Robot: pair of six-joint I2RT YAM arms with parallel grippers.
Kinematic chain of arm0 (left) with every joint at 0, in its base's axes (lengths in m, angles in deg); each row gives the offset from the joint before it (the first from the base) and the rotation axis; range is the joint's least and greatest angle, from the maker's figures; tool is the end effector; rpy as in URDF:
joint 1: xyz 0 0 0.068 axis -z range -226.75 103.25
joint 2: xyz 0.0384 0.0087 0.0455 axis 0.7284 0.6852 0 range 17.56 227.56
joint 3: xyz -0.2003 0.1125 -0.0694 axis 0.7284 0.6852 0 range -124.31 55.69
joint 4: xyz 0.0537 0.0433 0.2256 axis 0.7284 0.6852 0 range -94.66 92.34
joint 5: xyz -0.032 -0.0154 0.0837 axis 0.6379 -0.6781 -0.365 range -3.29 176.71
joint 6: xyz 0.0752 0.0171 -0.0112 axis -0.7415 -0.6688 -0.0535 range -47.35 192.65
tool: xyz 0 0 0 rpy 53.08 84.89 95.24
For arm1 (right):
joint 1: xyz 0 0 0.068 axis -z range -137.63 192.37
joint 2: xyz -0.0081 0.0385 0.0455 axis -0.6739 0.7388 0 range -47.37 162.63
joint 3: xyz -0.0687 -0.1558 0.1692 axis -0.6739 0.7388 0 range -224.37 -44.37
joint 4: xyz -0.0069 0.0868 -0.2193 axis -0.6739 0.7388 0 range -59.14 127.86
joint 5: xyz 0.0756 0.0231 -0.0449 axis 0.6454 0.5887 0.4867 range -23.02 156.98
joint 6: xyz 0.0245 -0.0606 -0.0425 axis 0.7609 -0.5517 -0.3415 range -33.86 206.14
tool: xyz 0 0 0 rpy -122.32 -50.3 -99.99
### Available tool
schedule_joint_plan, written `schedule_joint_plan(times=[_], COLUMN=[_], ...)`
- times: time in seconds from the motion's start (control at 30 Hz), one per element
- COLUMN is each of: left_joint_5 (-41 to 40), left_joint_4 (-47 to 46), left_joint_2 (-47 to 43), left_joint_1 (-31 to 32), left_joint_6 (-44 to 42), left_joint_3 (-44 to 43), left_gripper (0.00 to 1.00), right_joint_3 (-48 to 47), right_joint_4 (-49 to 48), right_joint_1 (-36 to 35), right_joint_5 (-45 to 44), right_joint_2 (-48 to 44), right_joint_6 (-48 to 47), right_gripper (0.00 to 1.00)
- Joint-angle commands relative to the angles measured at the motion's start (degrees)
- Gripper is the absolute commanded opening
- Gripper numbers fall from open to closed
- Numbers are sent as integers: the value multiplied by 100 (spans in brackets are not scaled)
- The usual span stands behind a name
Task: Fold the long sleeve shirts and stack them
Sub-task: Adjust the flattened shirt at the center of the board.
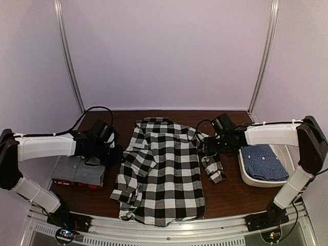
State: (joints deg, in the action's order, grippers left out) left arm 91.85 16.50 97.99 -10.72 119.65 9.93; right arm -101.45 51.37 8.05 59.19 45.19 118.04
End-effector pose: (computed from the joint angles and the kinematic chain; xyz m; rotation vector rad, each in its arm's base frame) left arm 0.2178 -0.1658 0.1497 -0.2195 2.6730 -0.6365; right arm 0.2698 0.1733 0.1498 -0.0006 2.5586 0.2815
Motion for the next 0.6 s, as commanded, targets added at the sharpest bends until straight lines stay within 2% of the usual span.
schedule_joint_plan(times=[0.0, 0.17, 0.37, 0.47, 0.57], left_joint_5=[-734, -1348, -1541, -1471, -1332], left_joint_4=[416, 863, 1119, 1120, 1089], left_joint_2=[-288, -250, 35, 215, 465], left_joint_1=[18, -37, -583, -1052, -1540], left_joint_6=[-139, -313, -780, -1040, -1332], left_joint_3=[-712, -1568, -2538, -3046, -3562], left_gripper=[0, 0, 0, 0, 0], right_joint_3=[-104, -93, -280, -432, -611], right_joint_4=[-160, -265, -443, -485, -473], right_joint_1=[-22, 52, 176, 238, 304], right_joint_5=[-240, -369, -372, -349, -313], right_joint_2=[170, 384, 683, 834, 967], right_joint_6=[-108, -158, -192, -226, -283], right_gripper=[90, 90, 84, 71, 51])
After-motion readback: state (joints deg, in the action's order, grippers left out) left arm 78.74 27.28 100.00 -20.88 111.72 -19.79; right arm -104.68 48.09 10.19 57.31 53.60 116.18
